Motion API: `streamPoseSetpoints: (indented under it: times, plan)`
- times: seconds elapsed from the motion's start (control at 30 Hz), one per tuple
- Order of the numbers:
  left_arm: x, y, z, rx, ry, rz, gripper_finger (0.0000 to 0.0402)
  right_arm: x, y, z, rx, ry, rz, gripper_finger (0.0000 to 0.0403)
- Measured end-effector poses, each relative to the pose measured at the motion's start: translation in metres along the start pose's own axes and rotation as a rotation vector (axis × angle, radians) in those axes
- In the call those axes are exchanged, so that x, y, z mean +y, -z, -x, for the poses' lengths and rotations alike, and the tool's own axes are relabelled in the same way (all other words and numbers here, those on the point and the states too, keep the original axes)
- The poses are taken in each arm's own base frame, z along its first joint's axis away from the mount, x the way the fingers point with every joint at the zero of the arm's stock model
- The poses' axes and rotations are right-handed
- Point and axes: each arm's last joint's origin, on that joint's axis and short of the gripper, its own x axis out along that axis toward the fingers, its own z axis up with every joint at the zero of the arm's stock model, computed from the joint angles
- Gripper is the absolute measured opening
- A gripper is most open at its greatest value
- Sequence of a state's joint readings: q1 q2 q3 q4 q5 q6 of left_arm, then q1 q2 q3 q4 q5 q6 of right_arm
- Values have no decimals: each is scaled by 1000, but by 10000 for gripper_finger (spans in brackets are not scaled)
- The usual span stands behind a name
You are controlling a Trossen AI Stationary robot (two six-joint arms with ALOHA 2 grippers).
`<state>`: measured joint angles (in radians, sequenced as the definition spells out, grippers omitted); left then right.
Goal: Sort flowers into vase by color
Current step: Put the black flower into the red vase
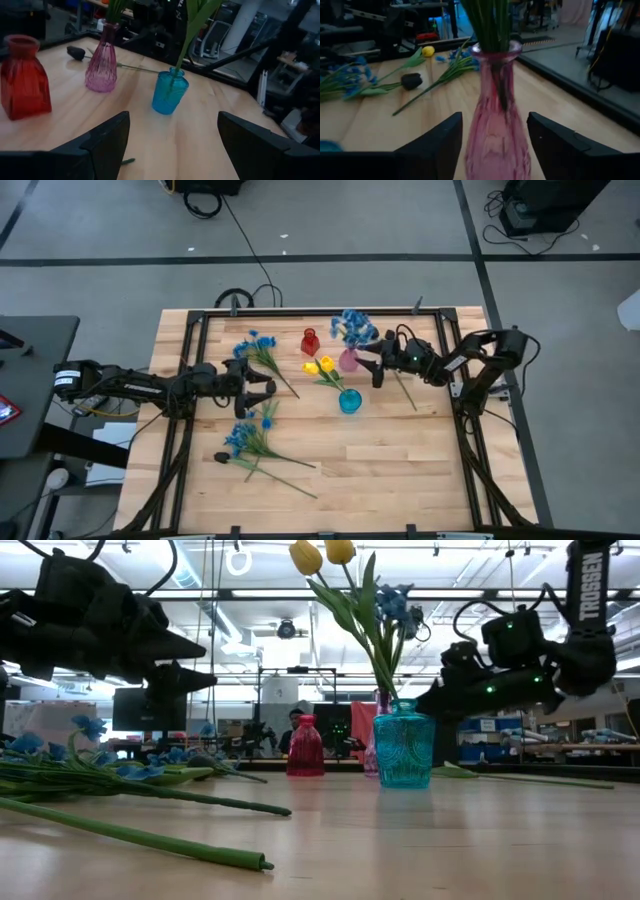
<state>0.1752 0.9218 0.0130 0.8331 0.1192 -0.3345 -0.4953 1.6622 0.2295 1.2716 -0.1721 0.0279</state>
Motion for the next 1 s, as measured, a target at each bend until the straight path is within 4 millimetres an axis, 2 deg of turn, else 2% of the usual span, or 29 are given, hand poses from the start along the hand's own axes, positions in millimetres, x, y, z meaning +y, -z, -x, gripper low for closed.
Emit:
streamPoseSetpoints:
  times: [0.13, 0.3, 0.4, 0.5, 0.7, 0.87, 1.0]
  plan:
    - [3, -1, -7, 110, -49, 77, 307, 3, -3, 8, 61, -5, -30, 261]
    - [5, -9, -16, 311, -229, 7, 307, 5, -10, 20, 169, 107, -73, 270]
    - [5, -16, -18, 362, -323, -37, 307, 6, -17, 26, 238, 207, -104, 263]
    - [7, -19, -18, 383, -374, -42, 307, 8, -29, 29, 285, 287, -229, 251]
    - [21, -19, -12, 409, -476, 20, 307, 11, -39, 34, 554, 443, -340, 227]
    - [30, -22, -9, 421, -498, 93, 307, 19, -60, 31, 673, 444, -329, 214]
    - [27, -35, -11, 490, -501, 84, 307, 30, -74, 32, 700, 401, -337, 207]
